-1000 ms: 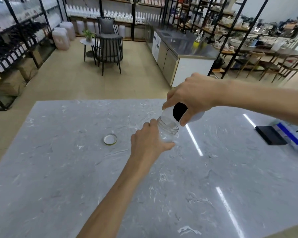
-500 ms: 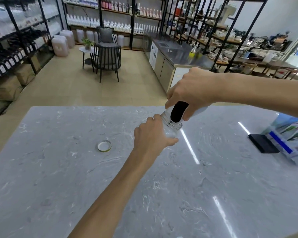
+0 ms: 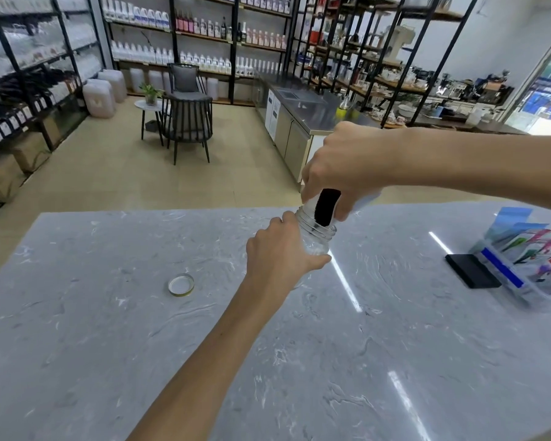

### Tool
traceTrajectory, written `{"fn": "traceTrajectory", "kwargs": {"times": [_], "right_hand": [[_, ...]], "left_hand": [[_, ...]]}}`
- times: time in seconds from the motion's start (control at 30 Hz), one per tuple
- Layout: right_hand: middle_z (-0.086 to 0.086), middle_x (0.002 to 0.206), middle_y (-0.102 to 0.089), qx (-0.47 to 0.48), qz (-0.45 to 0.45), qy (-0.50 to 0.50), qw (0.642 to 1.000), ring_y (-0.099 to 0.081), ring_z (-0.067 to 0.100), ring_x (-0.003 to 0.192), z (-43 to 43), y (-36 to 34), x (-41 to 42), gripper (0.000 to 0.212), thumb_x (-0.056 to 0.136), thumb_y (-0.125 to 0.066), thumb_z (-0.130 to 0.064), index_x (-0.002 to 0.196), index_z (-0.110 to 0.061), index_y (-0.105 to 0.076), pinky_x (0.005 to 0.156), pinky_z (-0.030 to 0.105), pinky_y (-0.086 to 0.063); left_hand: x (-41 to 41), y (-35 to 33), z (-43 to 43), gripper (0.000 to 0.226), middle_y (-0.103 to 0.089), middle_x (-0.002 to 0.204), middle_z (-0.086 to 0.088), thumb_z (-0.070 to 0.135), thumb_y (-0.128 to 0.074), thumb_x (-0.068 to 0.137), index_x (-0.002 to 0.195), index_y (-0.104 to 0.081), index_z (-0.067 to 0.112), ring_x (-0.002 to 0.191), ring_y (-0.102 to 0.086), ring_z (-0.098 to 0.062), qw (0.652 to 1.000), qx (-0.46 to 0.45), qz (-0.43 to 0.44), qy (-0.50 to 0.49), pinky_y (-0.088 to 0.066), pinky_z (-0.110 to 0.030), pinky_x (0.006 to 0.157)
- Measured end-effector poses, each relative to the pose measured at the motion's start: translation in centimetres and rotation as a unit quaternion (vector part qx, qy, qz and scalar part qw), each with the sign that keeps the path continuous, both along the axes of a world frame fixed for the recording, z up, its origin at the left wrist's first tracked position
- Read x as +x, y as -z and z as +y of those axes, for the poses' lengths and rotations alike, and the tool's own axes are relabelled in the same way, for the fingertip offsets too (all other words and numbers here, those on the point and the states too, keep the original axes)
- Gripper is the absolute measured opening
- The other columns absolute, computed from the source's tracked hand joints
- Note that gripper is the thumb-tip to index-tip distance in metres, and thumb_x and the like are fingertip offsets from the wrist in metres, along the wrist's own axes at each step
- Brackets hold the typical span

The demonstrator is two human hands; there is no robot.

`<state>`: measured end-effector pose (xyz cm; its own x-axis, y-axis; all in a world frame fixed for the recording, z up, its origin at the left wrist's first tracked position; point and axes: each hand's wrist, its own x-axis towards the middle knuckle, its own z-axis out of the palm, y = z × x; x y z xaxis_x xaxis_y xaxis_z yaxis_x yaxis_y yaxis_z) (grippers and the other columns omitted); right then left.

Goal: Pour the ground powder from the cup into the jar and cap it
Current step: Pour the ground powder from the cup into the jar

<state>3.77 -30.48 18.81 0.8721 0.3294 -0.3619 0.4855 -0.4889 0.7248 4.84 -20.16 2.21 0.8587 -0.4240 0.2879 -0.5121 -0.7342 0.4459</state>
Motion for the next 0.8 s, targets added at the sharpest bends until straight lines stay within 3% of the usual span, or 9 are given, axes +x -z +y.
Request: {"fn": "traceTrajectory", "kwargs": {"times": [0.1, 0.2, 0.33, 0.47, 0.6, 0.8], "right_hand": [[-0.016, 0.109, -0.064, -0.018, -0.004, -0.015, 1.000, -0.058, 0.021, 0.082, 0.14, 0.34, -0.10, 0.058, 0.077, -0.064, -0.066, 0.130, -0.049, -0.050, 0.053, 0.026, -0.028], [-0.016, 0.109, -0.063, -0.019, -0.009, -0.005, 1.000, -0.053, 0.021, 0.079, 0.06, 0.40, -0.04, 0.058, 0.076, -0.065, -0.066, 0.129, -0.049, -0.050, 0.053, 0.027, -0.026], [-0.015, 0.107, -0.063, -0.028, -0.015, -0.008, 0.999, -0.044, 0.020, 0.075, -0.02, 0.71, 0.00, 0.054, 0.076, -0.066, -0.064, 0.126, -0.047, -0.053, 0.052, 0.027, -0.022], [-0.014, 0.105, -0.063, -0.046, -0.019, -0.001, 0.999, -0.041, 0.020, 0.073, 0.03, 0.88, 0.17, 0.053, 0.076, -0.066, -0.065, 0.124, -0.045, -0.054, 0.048, 0.026, -0.014], [-0.014, 0.105, -0.064, -0.042, -0.020, 0.002, 0.999, -0.052, 0.022, 0.077, -0.03, 0.89, 0.09, 0.052, 0.076, -0.066, -0.064, 0.123, -0.044, -0.054, 0.053, 0.028, -0.023], [-0.013, 0.103, -0.065, -0.052, -0.033, 0.003, 0.998, -0.053, 0.022, 0.076, 0.30, 0.68, -0.03, 0.052, 0.075, -0.068, -0.063, 0.122, -0.043, -0.055, 0.054, 0.029, -0.025]], "left_hand": [[0.03, -0.09, -0.01, 0.078, -0.055, 0.096, 0.000, 0.071, -0.074, 0.066, 0.115, -0.051, 0.015, 0.093, -0.063, -0.028, 1.000, 0.001, 0.003, 0.001, -0.033, -0.033, 0.069], [0.05, -0.03, 0.10, 0.078, -0.043, 0.090, 0.003, 0.072, -0.073, 0.066, 0.115, -0.050, 0.015, 0.087, -0.060, -0.027, 1.000, 0.004, 0.005, 0.003, -0.033, -0.033, 0.068], [0.08, 0.08, 0.15, 0.078, -0.043, 0.089, 0.003, 0.072, -0.072, 0.067, 0.114, -0.050, 0.015, 0.077, -0.048, -0.024, 1.000, 0.008, 0.010, 0.003, -0.032, -0.033, 0.067], [0.15, -0.09, 0.10, 0.077, -0.044, 0.089, 0.003, 0.072, -0.072, 0.067, 0.114, -0.050, 0.015, 0.079, -0.052, -0.024, 1.000, 0.010, 0.011, 0.010, -0.033, -0.033, 0.068], [0.17, -0.11, 0.15, 0.077, -0.044, 0.090, 0.003, 0.072, -0.072, 0.068, 0.114, -0.050, 0.015, 0.091, -0.062, -0.028, 1.000, 0.013, 0.007, 0.013, -0.034, -0.033, 0.068], [0.27, -0.19, -0.02, 0.078, -0.053, 0.096, -0.001, 0.071, -0.072, 0.068, 0.116, -0.050, 0.014, 0.093, -0.062, -0.029, 1.000, 0.007, 0.006, 0.008, -0.034, -0.034, 0.069]]}}
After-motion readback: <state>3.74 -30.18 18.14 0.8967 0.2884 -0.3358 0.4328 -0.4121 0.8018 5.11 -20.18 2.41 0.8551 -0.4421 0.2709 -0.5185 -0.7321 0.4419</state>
